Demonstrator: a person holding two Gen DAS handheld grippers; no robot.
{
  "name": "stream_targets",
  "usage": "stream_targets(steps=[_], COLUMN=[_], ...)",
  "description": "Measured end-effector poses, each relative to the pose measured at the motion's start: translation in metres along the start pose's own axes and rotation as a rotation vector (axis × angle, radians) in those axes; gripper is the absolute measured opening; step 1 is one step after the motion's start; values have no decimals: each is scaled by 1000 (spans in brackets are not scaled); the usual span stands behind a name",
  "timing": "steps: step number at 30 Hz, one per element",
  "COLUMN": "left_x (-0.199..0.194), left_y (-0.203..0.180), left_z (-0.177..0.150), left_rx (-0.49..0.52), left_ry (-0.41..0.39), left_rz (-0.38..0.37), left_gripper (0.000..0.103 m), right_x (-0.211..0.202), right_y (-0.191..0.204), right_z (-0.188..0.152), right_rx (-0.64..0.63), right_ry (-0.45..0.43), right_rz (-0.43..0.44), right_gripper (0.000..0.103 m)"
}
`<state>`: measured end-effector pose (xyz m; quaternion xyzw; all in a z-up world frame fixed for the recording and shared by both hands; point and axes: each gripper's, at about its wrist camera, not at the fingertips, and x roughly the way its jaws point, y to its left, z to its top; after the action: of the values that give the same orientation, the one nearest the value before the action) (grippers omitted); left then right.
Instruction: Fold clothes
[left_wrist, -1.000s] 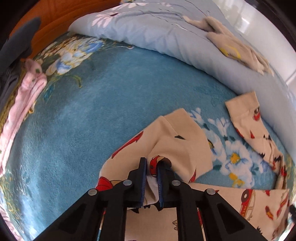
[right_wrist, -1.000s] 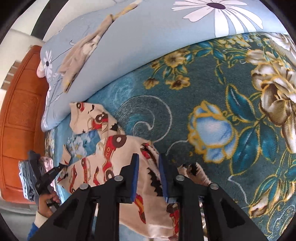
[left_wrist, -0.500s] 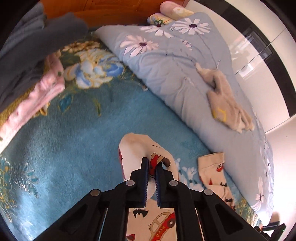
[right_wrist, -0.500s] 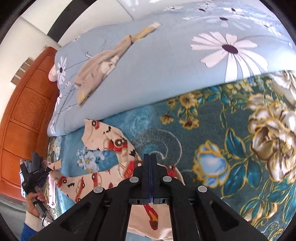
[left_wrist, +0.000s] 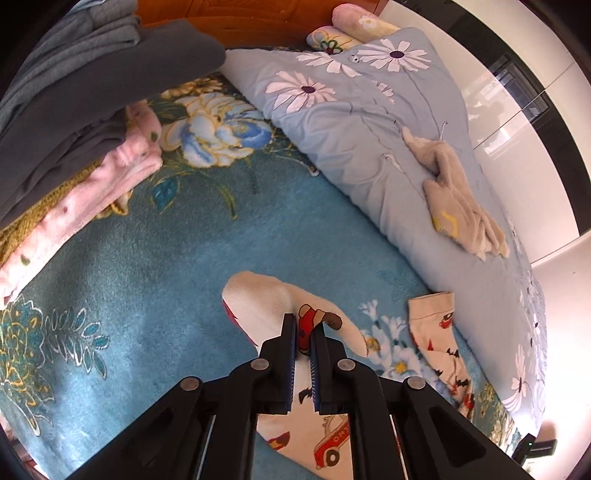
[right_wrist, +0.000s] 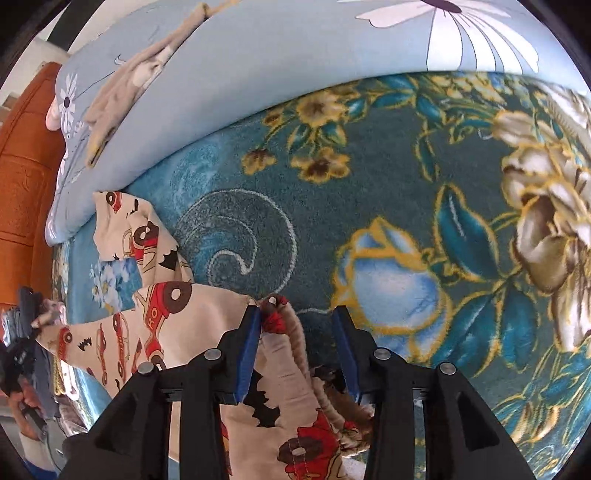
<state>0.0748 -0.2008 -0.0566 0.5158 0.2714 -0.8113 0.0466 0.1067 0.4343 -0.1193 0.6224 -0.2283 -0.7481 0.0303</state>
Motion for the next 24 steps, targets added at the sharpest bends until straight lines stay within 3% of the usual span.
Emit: stream_targets(steps=[2,3,5,8,13,17,18,21,24], left_x=[2,2,-2,-18,-70,-93,-88,-47,3], left_y=[6,8,6,-7,-24,-7,3,51,107], left_z=[-2,-2,3,18,51,50,44,15,-25], left_rx=[-17,-26,-38,-22,17,65,76,40,-68], left_ry=[13,15,13,-14,-120,-170,-154,-46,95], left_rz=[7,8,-4,-46,-182,-210,-201,-136,-56], left_gripper=[7,7,7,7,7,7,7,8,8], right_x=[0,-1,-6,-38,-148,-220,-225,-200,-137], right_y=[0,1,9,20,38,55,54,36,-2], right_z=[-2,-3,-3,7,32,14,2,-35,-75], right_rx=[31,43,27,17,-46,-190,-221,-253,-153], right_ry=[3,6,11,-70,-343,-543,-553,-453,-252], right_rz=[50,69,36,70,229,306,280,164,86], right_gripper=[34,9,8,8,7,7,7,7,7])
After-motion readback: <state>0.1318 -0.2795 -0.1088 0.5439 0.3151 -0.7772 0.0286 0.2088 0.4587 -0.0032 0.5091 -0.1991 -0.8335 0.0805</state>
